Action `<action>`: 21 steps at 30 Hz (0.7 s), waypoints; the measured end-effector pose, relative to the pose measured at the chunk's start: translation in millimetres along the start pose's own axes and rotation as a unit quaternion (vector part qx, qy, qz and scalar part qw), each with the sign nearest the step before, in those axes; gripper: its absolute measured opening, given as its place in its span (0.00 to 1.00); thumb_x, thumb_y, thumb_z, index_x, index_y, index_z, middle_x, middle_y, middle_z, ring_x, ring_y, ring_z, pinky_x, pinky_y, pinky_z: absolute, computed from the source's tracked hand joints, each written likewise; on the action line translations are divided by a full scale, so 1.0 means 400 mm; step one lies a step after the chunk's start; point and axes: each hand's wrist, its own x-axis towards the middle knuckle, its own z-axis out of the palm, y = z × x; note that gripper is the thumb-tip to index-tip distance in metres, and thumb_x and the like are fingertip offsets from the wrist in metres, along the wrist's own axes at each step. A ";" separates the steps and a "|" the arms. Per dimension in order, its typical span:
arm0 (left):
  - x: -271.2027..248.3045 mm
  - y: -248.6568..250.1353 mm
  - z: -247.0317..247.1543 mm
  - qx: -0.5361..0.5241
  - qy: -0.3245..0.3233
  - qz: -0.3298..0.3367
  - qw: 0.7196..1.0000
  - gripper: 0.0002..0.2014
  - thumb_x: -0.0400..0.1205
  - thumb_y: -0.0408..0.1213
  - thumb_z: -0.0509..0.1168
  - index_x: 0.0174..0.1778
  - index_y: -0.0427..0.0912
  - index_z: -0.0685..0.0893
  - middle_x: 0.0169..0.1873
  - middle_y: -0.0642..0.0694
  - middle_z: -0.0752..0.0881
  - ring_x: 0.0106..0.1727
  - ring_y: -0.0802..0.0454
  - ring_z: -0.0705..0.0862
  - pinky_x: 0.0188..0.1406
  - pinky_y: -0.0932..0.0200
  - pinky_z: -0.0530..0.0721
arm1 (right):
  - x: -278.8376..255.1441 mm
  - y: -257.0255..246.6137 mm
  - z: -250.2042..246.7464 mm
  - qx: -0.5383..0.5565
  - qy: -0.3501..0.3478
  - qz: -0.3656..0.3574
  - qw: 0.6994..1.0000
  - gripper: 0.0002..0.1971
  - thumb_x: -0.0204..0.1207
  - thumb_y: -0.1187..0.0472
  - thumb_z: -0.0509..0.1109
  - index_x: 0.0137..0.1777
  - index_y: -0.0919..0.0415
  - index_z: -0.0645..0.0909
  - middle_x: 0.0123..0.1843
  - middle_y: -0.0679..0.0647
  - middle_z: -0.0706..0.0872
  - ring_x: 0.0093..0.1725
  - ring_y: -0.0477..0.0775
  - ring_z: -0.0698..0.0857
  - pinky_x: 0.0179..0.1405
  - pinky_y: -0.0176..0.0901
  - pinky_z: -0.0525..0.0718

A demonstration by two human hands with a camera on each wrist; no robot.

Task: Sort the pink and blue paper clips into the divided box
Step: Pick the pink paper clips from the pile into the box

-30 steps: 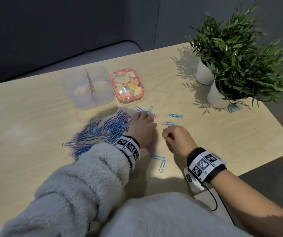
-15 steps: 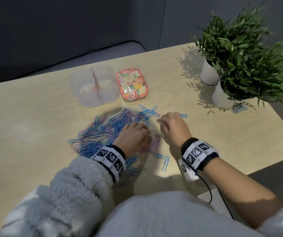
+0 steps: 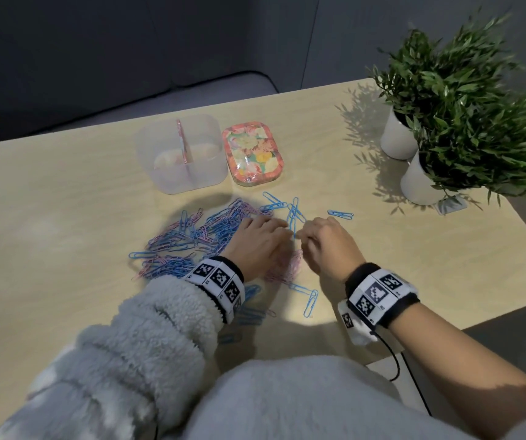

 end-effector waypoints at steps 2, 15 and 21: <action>-0.001 -0.018 -0.016 -0.017 0.019 -0.055 0.998 0.29 0.78 0.49 0.38 0.69 0.49 0.75 0.71 0.50 0.75 0.70 0.44 0.71 0.64 0.48 0.67 | 0.040 -0.008 -0.015 0.051 0.035 0.032 0.998 0.14 0.75 0.67 0.61 0.51 0.58 0.87 0.52 0.58 0.86 0.57 0.62 0.80 0.58 0.49 0.76; -0.059 -0.064 -0.003 0.015 0.003 -0.076 0.997 0.18 0.83 0.41 0.51 0.65 0.48 0.79 0.70 0.46 0.78 0.68 0.39 0.75 0.62 0.44 0.73 | 0.185 -0.041 -0.006 0.004 0.009 -0.004 1.000 0.15 0.75 0.71 0.61 0.56 0.64 0.86 0.56 0.64 0.83 0.59 0.65 0.80 0.56 0.52 0.80; -0.071 -0.057 -0.001 0.010 0.008 -0.047 0.999 0.16 0.83 0.37 0.57 0.65 0.48 0.80 0.72 0.48 0.76 0.75 0.38 0.69 0.67 0.42 0.68 | 0.207 -0.044 0.006 -0.048 -0.016 -0.046 0.998 0.14 0.80 0.65 0.61 0.60 0.60 0.83 0.58 0.61 0.81 0.61 0.63 0.76 0.56 0.55 0.80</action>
